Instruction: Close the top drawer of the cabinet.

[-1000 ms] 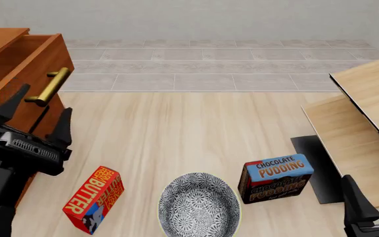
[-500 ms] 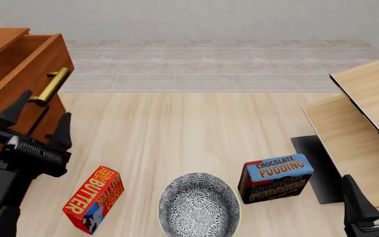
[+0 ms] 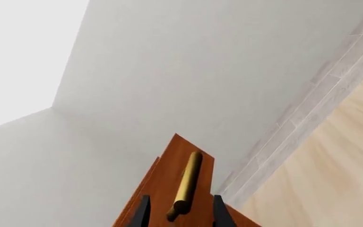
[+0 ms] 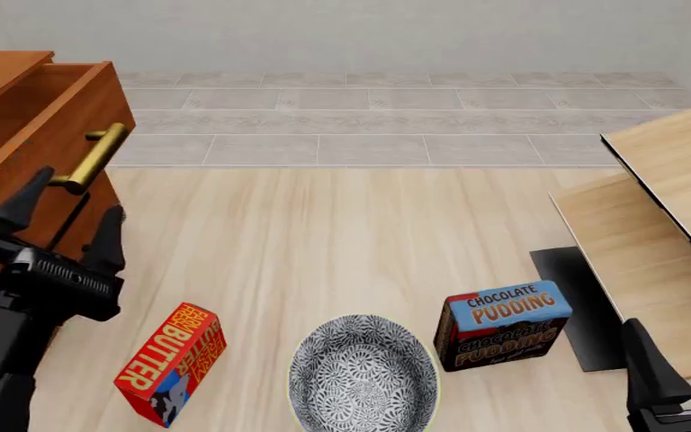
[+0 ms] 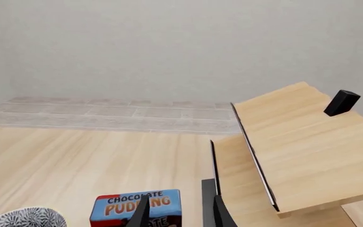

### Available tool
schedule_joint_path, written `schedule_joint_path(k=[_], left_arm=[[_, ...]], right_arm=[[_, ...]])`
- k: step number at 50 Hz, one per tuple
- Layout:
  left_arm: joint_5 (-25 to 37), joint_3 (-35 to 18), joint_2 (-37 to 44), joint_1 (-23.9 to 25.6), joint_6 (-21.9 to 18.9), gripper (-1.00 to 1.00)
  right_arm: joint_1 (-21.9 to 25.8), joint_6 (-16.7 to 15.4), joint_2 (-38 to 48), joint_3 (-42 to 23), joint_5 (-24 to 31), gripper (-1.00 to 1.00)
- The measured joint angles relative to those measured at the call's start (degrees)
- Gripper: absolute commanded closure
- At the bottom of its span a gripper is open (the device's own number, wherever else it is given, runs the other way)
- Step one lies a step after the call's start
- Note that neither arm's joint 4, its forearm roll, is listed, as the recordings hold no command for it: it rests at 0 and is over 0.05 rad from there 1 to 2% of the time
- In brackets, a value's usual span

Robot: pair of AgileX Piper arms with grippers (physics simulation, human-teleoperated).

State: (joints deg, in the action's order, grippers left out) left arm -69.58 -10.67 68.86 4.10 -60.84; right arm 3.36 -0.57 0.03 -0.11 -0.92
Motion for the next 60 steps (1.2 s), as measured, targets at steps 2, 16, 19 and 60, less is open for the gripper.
schedule_joint_path(k=[2, 16, 19, 60], left_arm=[[-0.02, 0.0, 0.11, -0.08, -0.14, -1.0], [-0.02, -0.15, 0.82, -0.77, -0.97, -1.0], [-0.02, -0.21, 0.97, -0.98, -1.08, -1.0], [0.28, -0.97, 1.31, -3.61, -5.31, -1.0]], right_arm=[[0.03, 0.04, 0.0, -0.02, 0.02, -1.0], [0.15, 0.2, 0.0, -0.02, 0.06, -1.0], [0.17, 0.2, 0.0, -0.02, 0.07, -1.0], [0.26, 0.0, 0.0, 0.02, 0.06, -1.0]])
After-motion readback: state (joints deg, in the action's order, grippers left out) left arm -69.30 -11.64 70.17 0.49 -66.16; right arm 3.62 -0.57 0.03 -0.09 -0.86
